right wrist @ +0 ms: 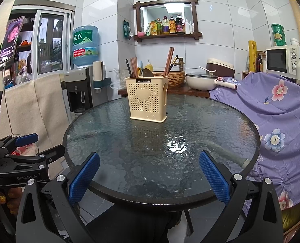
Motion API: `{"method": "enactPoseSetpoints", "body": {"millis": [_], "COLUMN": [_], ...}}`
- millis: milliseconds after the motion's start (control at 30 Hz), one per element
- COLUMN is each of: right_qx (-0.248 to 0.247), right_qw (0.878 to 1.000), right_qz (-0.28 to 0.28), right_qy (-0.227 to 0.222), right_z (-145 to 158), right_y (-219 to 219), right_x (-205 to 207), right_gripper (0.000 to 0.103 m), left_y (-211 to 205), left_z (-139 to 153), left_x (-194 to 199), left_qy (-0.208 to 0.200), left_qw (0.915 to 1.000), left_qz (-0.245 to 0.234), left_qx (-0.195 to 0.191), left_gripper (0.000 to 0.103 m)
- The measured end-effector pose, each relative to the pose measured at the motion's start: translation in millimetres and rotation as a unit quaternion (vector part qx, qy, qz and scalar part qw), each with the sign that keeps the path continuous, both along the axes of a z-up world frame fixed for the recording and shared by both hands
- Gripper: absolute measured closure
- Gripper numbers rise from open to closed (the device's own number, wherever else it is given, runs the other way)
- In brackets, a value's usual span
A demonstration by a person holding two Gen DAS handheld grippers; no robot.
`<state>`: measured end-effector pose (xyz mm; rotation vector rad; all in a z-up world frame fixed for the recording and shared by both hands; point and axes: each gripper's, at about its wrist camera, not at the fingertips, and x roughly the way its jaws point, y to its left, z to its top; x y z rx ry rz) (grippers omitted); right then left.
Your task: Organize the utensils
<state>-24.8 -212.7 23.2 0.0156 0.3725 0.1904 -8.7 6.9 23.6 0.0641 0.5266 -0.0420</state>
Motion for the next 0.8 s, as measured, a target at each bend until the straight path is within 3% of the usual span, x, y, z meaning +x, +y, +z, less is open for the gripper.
{"method": "enactPoseSetpoints", "body": {"millis": [800], "right_qx": [-0.001], "right_qw": [1.0], "right_qz": [0.001], "right_qy": [0.001], "right_z": [0.0], "right_y": [-0.3], "right_x": [-0.7], "right_gripper": [0.006], "left_y": [1.7], "left_z": [0.4], "left_x": [-1.6], "left_qy": [-0.003], "left_qw": [1.0], "left_qz": [-0.002], "left_qx": [-0.006], "left_gripper": [0.006]}}
